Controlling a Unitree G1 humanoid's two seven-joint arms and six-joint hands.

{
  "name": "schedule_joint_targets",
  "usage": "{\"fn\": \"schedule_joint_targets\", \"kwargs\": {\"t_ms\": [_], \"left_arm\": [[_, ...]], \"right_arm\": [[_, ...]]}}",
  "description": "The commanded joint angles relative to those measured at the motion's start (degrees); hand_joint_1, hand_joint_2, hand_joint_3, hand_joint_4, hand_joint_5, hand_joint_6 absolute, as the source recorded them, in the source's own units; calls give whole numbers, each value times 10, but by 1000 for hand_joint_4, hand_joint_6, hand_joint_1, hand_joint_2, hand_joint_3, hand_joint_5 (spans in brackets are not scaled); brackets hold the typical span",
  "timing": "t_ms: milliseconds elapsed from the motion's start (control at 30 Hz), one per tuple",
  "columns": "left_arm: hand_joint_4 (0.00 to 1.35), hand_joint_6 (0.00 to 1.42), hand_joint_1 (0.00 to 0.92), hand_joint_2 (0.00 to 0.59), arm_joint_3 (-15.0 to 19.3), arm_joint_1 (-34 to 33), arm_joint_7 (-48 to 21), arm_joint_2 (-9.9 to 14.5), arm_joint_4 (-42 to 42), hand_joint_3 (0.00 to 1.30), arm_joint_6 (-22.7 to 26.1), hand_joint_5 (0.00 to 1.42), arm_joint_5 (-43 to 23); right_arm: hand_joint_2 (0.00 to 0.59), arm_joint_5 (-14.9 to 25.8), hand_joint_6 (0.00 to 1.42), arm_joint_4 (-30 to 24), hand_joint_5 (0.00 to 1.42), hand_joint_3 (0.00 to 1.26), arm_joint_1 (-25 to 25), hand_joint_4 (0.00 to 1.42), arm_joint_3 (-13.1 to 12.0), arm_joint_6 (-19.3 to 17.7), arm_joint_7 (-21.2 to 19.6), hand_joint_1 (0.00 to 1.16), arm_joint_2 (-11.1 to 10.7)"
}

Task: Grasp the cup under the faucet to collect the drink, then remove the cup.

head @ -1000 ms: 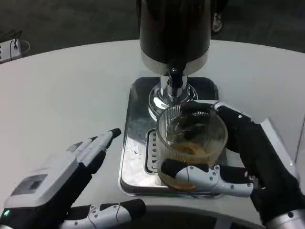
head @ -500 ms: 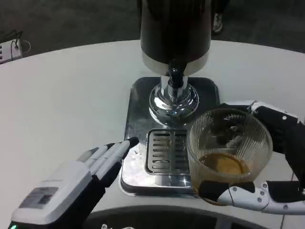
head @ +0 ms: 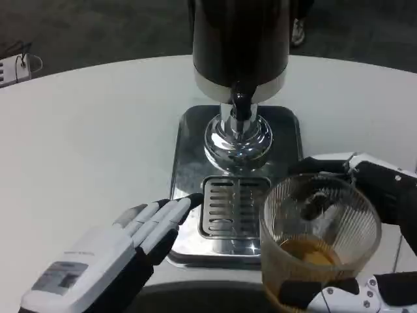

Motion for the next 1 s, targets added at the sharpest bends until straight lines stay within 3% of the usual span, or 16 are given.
{"fn": "schedule_joint_targets", "kwargs": {"t_ms": [33, 533, 1000], "left_arm": [[0, 0, 0, 61, 5, 0, -4, 8, 5, 0, -10, 0, 4], [0, 0, 0, 61, 7, -8, -6, 15, 17, 0, -11, 0, -4], [0, 0, 0, 61, 1, -15, -12, 14, 15, 0, -4, 0, -3]], "right_arm": [[109, 5, 1424, -25, 1371, 1061, 15, 1238, 2, -34, 0, 979, 2], [107, 0, 1424, -22, 1371, 1061, 17, 1236, 11, -36, -2, 979, 3], [104, 8, 1420, -20, 1371, 1061, 16, 1236, 0, -33, 1, 980, -1]]}}
